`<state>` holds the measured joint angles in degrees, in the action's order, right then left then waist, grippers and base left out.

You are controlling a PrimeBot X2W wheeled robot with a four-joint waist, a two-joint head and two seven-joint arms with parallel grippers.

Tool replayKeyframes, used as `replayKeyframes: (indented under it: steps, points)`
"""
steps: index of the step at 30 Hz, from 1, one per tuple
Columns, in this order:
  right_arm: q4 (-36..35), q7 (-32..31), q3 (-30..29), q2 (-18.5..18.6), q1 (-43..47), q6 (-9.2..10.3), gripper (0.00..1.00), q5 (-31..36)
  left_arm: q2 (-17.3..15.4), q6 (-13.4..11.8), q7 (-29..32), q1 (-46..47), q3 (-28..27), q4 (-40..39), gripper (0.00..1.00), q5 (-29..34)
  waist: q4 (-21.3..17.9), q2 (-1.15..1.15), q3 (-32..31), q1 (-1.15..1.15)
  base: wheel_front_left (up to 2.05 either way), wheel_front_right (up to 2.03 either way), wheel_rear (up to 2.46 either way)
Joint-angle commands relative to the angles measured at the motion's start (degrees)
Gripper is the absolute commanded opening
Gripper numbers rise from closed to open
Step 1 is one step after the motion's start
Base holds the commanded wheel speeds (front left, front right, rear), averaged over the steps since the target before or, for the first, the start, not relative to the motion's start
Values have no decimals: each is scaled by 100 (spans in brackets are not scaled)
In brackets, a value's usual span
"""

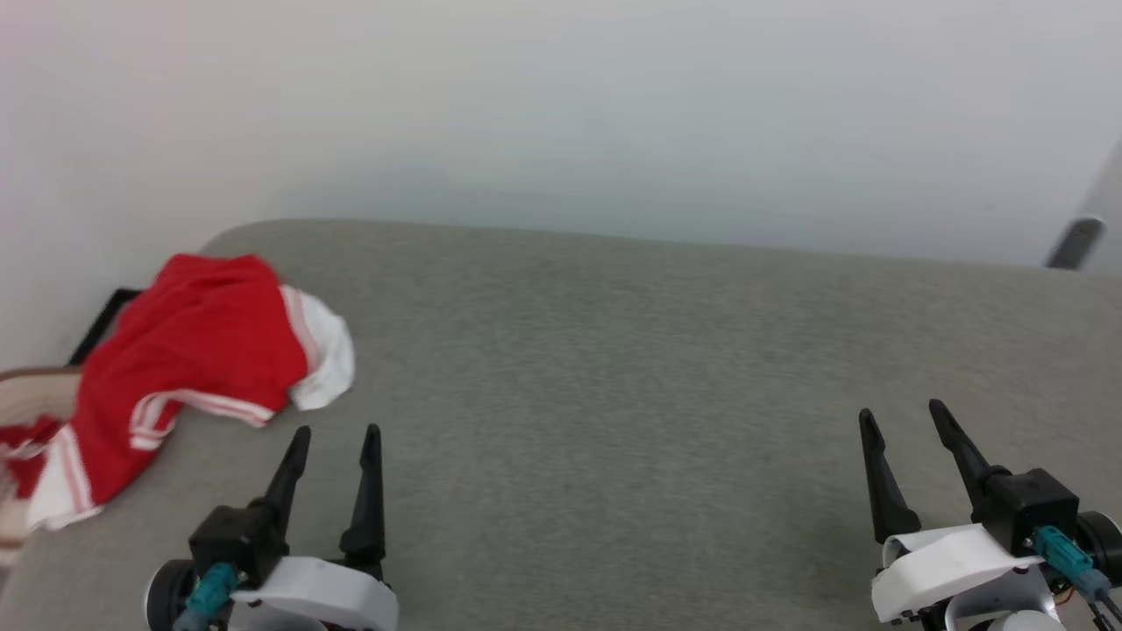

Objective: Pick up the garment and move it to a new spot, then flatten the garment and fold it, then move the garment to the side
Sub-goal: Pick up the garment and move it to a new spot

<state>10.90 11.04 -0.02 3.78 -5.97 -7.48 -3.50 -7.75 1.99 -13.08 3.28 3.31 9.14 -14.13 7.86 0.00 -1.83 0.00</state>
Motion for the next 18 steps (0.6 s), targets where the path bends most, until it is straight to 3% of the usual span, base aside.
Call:
replayKeyframes:
  steps: [1, 11, 18]
  points:
    - [45, -1, 75, 44, -31, -2, 100, -64, -7, -64, 49, 38, -51, 30, 100, -64, 622, 0, -106, 0, 0, 0, 0]
    - [315, 78, 515, 18, -250, -1, 100, -169, 23, -298, 339, 68, -297, -10, 100, -352, 1756, 0, -238, 0, 0, 0, 0]
    - [410, 111, 596, -2, -342, -1, 100, -167, 31, -322, 508, 151, -341, -99, 100, -509, 1993, 0, -167, 0, 0, 0, 0]
